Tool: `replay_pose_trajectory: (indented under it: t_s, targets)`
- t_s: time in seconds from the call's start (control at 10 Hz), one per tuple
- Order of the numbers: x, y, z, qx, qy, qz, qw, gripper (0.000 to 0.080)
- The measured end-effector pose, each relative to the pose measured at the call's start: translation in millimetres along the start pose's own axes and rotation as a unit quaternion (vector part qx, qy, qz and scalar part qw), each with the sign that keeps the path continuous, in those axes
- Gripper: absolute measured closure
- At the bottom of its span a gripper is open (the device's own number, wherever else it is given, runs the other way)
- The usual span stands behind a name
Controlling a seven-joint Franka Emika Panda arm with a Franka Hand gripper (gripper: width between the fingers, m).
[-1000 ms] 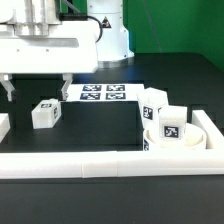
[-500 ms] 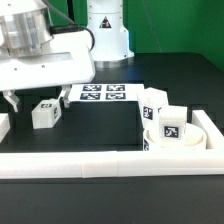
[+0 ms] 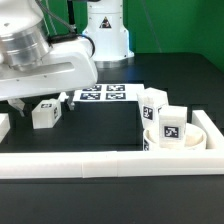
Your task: Assemble stool
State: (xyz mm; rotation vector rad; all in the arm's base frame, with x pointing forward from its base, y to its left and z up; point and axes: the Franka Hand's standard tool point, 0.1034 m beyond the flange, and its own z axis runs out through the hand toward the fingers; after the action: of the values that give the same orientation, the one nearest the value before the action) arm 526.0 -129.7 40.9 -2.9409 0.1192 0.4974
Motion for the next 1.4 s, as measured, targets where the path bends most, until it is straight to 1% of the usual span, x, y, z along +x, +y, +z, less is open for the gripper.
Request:
replay_pose_trajectory:
  t_s: [0.1, 0.2, 0.3, 0.4, 0.6, 0.7, 0.8, 0.9, 1.0, 1.1, 1.2, 1.4]
  targets:
    - [2.8, 4.7, -9.1, -0.017, -0.023, 0.001, 1.000, 0.0151]
    - [0.5, 6.5, -10.6, -0.020, -0.056, -0.001, 0.998, 0.0151]
    - [-0.4, 5.8, -9.6, -0.017, -0.074, 0.002, 0.997, 0.0151]
    - [-7.9, 3.7, -6.9, -0.011, -0.119, 0.001, 0.993, 0.0151]
    - [-7.2, 1.9, -2.8, -0.003, -0.168, 0.001, 0.986, 0.0151]
    - [-13.5, 1.5, 0.3, 0.002, -0.211, 0.005, 0.978, 0.0151]
    - [-9.6, 7.1, 6.3, -0.022, -0.223, 0.030, 0.974, 0.0151]
    - [-20.3, 12.7, 10.5, -0.047, -0.282, 0.058, 0.957, 0.0151]
    - [-12.3, 18.4, 15.3, -0.055, -0.293, 0.054, 0.953, 0.0151]
    - [-9.5, 22.2, 15.0, -0.055, -0.283, 0.053, 0.956, 0.0151]
    - [-10.5, 21.2, 13.0, -0.055, -0.283, 0.054, 0.956, 0.0151]
    - [-11.1, 21.4, 14.5, -0.054, -0.284, 0.054, 0.956, 0.0151]
